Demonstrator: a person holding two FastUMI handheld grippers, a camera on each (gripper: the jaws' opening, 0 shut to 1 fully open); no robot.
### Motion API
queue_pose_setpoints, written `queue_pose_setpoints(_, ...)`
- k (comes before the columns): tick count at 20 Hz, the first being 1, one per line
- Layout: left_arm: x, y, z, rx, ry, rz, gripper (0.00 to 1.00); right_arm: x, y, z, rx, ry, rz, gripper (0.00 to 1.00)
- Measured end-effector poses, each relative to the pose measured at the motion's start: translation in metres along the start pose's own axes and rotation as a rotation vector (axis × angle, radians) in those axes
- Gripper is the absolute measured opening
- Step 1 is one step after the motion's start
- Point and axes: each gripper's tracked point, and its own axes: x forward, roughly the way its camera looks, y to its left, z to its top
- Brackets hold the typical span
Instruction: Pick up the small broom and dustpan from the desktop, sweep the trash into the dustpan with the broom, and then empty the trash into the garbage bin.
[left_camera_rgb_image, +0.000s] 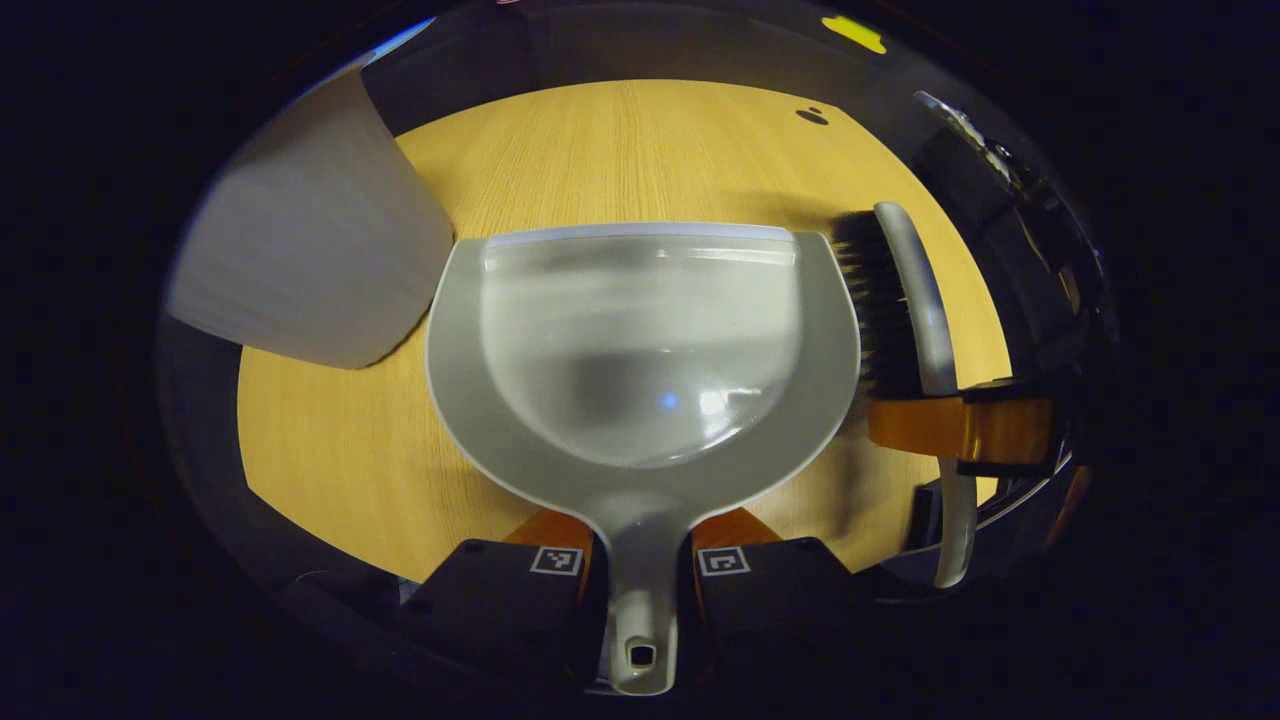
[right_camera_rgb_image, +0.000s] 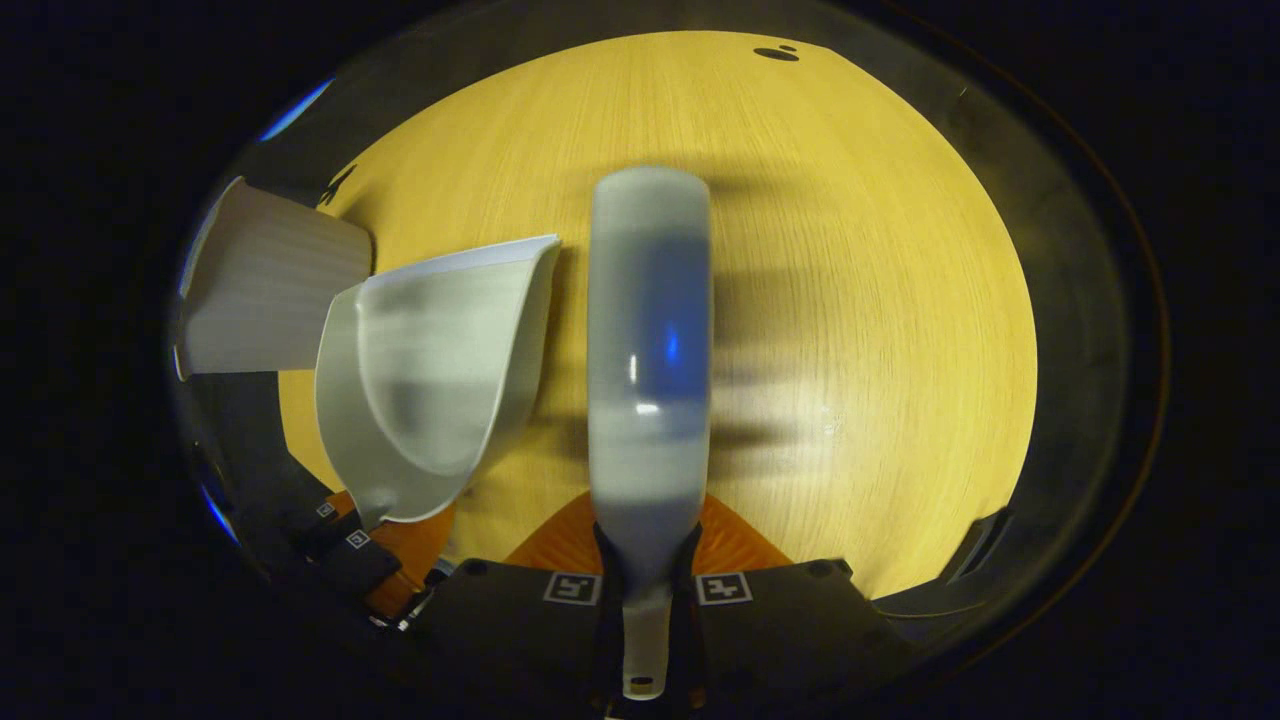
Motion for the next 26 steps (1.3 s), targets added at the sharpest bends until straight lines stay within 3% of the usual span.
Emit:
queue_pose_setpoints(5, -0.006, -0.003, -0.004, -0.030, 0.056, -0.045, 0.26, 0.010, 0.010, -0.002, -0.021, 0.038, -0.030, 0.20)
queue_pose_setpoints(6, -0.009, -0.002, -0.003, -0.031, 0.057, -0.038, 0.26, 0.012, 0.010, -0.004, -0.021, 0.049, -0.041, 0.15)
queue_pose_setpoints(7, -0.007, -0.002, -0.004, -0.024, 0.056, -0.028, 0.26, 0.013, 0.008, -0.005, -0.020, 0.056, -0.050, 0.20)
queue_pose_setpoints(14, -0.006, 0.000, -0.007, -0.004, 0.117, -0.002, 0.29, 0.016, 0.005, -0.007, -0.010, 0.074, -0.069, 0.23)
queue_pose_setpoints(16, -0.006, -0.001, -0.008, -0.012, 0.123, -0.003, 0.30, 0.018, 0.006, -0.006, 0.004, 0.073, -0.074, 0.19)
queue_pose_setpoints(18, -0.007, -0.001, -0.008, -0.005, 0.131, -0.006, 0.30, 0.020, 0.008, -0.006, 0.007, 0.072, -0.074, 0.29)
queue_pose_setpoints(19, -0.006, -0.001, -0.009, -0.004, 0.138, -0.007, 0.30, 0.020, 0.007, -0.008, 0.008, 0.075, -0.074, 0.24)
queue_pose_setpoints(20, -0.007, -0.002, -0.010, -0.004, 0.146, -0.009, 0.30, 0.020, 0.005, -0.007, 0.011, 0.080, -0.076, 0.33)
queue_pose_setpoints(21, -0.007, -0.002, -0.012, -0.007, 0.156, -0.010, 0.33, 0.018, 0.005, -0.008, 0.011, 0.081, -0.075, 0.34)
queue_pose_setpoints(23, -0.006, -0.003, -0.014, 0.005, 0.162, -0.019, 0.59, 0.018, 0.009, -0.011, 0.007, 0.089, -0.068, 0.39)
queue_pose_setpoints(24, -0.007, -0.005, -0.014, 0.015, 0.160, -0.027, 0.60, 0.019, 0.016, -0.013, 0.006, 0.103, -0.051, 0.48)
queue_pose_setpoints(26, -0.007, -0.003, -0.013, 0.014, 0.135, -0.012, 0.73, 0.019, 0.019, -0.015, 0.001, 0.109, -0.042, 0.82)
